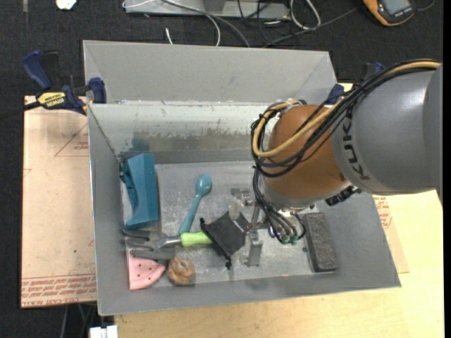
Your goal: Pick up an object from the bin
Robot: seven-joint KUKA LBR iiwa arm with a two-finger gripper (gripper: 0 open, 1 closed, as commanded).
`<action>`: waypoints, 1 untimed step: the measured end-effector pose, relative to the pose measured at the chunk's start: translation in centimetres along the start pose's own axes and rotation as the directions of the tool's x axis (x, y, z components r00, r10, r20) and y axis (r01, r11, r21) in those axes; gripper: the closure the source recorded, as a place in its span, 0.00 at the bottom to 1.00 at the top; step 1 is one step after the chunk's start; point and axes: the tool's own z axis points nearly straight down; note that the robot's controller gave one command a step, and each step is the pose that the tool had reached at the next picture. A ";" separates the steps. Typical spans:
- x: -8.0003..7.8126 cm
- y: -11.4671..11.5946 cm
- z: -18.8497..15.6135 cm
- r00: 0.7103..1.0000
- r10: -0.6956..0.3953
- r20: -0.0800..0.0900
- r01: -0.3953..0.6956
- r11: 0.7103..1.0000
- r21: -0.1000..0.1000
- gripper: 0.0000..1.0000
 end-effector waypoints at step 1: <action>-0.2 0.0 -0.4 1.000 0.002 0.007 -0.002 1.000 -0.001 0.00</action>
Offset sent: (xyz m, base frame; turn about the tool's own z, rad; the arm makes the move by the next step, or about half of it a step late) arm 0.0125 -0.0232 -0.0676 0.1005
